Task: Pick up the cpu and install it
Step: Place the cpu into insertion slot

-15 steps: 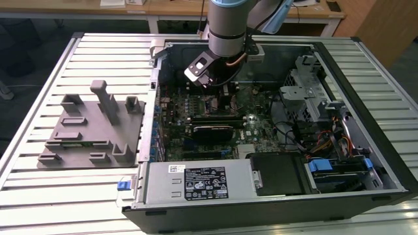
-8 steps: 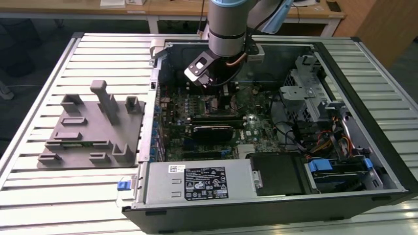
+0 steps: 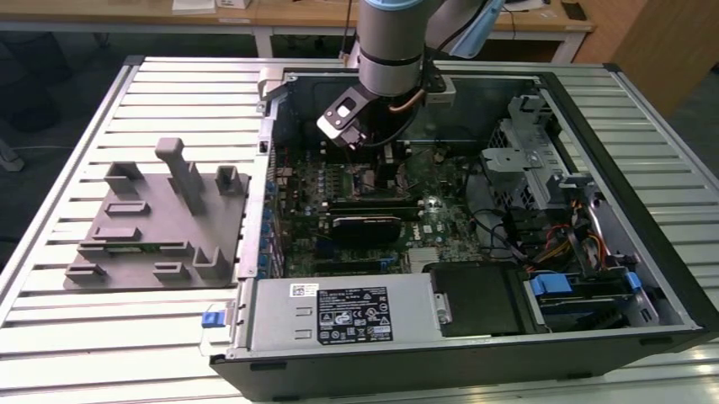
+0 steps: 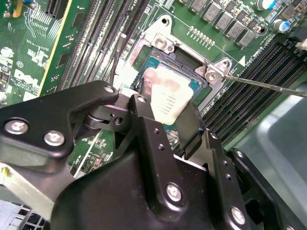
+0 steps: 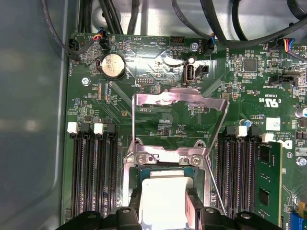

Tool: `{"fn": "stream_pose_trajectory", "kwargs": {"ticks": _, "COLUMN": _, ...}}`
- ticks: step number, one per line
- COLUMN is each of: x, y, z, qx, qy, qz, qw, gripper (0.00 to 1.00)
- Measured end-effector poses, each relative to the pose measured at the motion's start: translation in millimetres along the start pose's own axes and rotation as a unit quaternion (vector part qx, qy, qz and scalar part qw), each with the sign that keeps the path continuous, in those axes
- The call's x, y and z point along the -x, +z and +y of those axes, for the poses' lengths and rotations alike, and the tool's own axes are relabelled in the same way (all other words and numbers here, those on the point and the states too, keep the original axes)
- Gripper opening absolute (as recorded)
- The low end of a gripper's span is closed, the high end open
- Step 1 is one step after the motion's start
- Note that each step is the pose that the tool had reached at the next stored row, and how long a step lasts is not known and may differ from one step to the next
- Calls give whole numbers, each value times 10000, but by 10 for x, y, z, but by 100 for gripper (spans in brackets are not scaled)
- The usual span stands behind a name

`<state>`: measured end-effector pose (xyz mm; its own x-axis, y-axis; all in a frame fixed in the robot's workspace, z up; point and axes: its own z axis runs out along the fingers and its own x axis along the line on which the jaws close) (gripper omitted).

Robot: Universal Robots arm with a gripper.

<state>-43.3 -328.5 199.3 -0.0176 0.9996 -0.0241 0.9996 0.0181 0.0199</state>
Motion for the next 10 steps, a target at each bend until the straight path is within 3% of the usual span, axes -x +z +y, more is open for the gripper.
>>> {"fn": "stream_pose_trajectory", "kwargs": {"ticks": 10, "x": 1, "y": -30, "z": 1, "qx": 0, "qy": 0, "qz": 1, "qw": 10000, "gripper": 48}}
